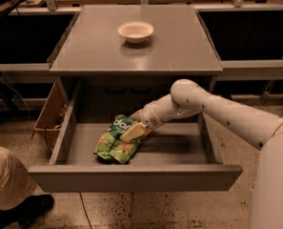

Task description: Pick green rice chip bag from top drawer and place on counter

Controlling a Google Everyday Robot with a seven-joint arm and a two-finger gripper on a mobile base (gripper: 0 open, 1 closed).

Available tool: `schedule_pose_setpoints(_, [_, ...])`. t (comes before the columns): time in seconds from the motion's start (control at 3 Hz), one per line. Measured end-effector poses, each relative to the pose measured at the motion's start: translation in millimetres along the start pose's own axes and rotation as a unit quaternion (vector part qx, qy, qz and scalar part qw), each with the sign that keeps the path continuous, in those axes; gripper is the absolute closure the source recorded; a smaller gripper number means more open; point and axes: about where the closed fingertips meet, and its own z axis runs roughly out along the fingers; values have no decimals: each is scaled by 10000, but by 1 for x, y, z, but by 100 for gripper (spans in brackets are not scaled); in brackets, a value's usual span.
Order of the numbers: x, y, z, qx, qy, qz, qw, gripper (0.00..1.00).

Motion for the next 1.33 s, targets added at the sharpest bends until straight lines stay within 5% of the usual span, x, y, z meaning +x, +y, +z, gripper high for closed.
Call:
schedule_pose_setpoints(0.33, [-10,10,-13,-35,-68,-45,10000,88])
schedule_pose_setpoints(0.67, [-20,20,-31,-21,-99,-133,9999,100])
schedule_pose_setpoints(1.33, [-43,37,-73,26,-66,-337,9994,100])
